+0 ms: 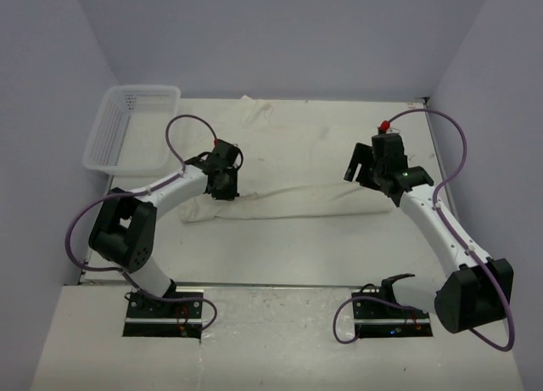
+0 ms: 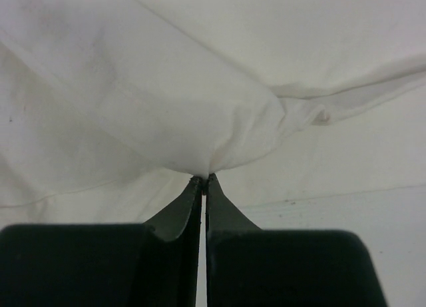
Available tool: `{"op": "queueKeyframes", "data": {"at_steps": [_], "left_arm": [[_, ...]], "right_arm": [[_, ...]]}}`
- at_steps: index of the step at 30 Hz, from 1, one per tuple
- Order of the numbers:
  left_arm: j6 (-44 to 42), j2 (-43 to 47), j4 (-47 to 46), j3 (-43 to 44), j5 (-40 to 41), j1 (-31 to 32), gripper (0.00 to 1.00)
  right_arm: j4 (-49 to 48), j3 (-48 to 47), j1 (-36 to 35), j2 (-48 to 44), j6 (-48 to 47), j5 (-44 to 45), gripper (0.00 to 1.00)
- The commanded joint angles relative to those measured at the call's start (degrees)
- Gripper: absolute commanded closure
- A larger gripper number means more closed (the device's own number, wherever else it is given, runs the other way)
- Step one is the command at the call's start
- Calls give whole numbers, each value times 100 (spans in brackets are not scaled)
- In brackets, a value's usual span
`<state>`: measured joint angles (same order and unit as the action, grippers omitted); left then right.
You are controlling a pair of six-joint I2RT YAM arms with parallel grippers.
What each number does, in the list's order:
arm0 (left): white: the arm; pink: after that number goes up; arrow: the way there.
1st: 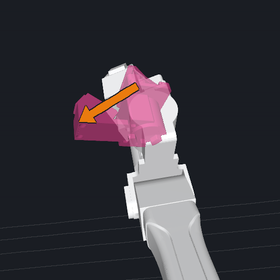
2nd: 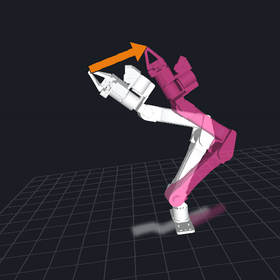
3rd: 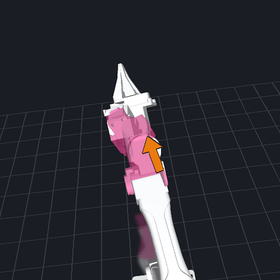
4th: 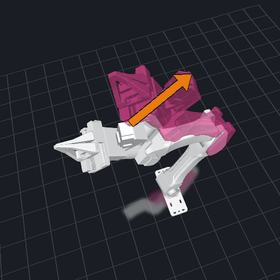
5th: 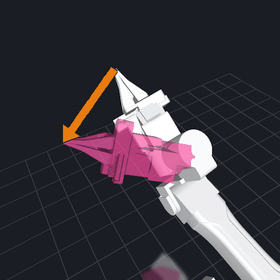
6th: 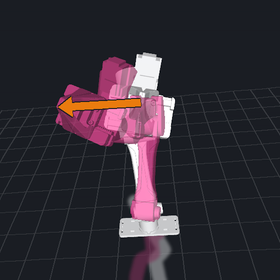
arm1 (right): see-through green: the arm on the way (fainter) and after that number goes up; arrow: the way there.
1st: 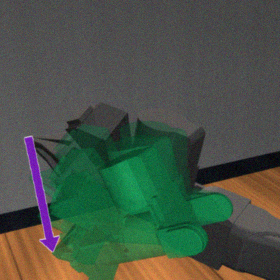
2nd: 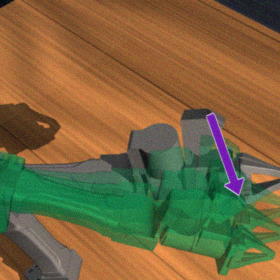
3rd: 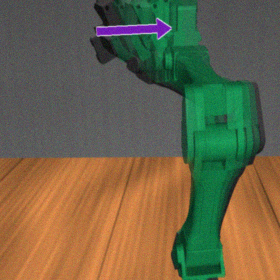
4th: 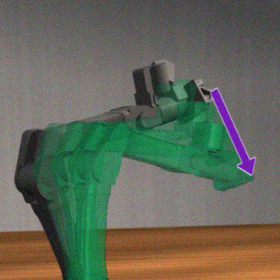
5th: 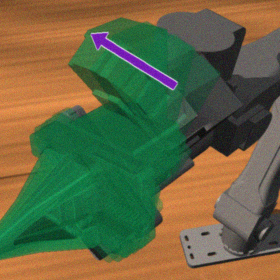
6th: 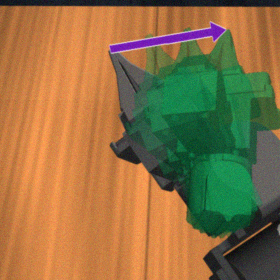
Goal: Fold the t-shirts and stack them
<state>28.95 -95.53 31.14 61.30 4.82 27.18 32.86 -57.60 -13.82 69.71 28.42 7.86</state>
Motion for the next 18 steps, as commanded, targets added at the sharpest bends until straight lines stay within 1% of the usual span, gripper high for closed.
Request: {"op": "queueKeyframes", "data": {"at_steps": [1,5,10,13,15,16,18], "left_arm": [[32,464,-20,154,107,94,100],[-3,640,86,277,124,112,100],[-82,571,165,566,151,112,100],[-170,342,209,883,212,112,100],[-232,27,270,1155,299,112,100],[-345,-114,262,1496,326,112,100],[-451,-781,445,2067,432,112,99]], "right_arm": [[-148,-23,-67,7,23,-57,22],[-113,-49,-112,16,23,23,22],[-78,-102,-164,25,23,75,22],[-69,-128,-173,51,14,102,22],[-61,-137,-182,77,5,119,22],[-61,-128,-182,95,-4,120,22],[-61,-111,-182,113,-4,163,22]]}}
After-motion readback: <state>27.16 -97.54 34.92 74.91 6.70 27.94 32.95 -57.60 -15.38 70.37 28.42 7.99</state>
